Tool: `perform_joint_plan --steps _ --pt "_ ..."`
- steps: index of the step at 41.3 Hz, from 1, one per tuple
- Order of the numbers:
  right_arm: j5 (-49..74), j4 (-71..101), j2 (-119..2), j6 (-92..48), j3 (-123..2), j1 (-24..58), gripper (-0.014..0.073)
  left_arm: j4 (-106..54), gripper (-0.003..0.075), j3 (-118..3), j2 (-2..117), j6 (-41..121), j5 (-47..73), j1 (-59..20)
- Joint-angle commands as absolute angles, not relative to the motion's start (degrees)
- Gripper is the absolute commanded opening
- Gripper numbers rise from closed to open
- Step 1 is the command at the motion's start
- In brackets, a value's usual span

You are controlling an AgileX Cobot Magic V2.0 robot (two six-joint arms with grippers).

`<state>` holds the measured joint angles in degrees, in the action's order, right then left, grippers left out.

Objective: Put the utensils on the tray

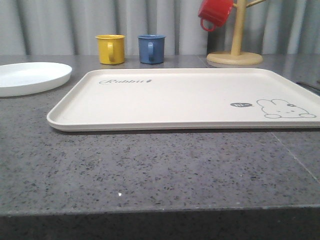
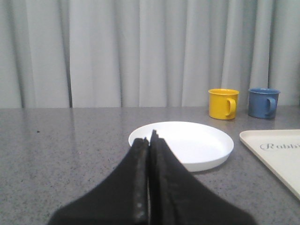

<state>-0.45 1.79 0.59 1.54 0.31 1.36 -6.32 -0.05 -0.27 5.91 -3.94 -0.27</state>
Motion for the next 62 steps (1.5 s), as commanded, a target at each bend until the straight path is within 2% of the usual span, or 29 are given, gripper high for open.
perform_joint_plan --steps 1,11,25,36,52,54,57,62 --pt "-1.0 1.8 1.5 1.4 -5.3 1.0 -0.0067 -6.5 -0.0020 -3.8 -1.4 5.8 -8.5 -0.2" --pt "11.3 1.8 -0.5 1.4 -18.2 1.0 -0.0067 -3.3 -0.0020 -20.3 2.2 5.8 3.6 -0.2" --pt "22.7 1.8 -14.3 1.4 -34.0 1.0 -0.0067 -3.3 -0.0020 -41.8 18.5 5.8 25.8 -0.2" --pt "24.4 1.7 -22.2 1.4 -35.4 1.0 -0.0067 -3.3 -0.0020 -42.9 25.8 5.8 27.8 -0.2" --pt "25.4 1.7 -26.0 1.4 -35.3 1.0 -0.0059 -3.4 -0.0020 -41.9 29.0 5.8 27.5 -0.2" --pt "25.6 1.4 -26.3 1.4 -35.3 1.0 -0.0024 -3.4 -0.0014 -41.9 29.3 5.8 27.5 -0.2" --pt "25.6 1.4 -26.4 1.4 -35.3 1.0 0.0079 -3.4 0.0036 -41.9 29.8 5.8 27.5 -0.2" --pt "25.0 1.4 -26.4 1.4 -35.3 1.0 0.0310 -3.4 0.0241 -41.9 31.0 5.8 27.5 -0.2"
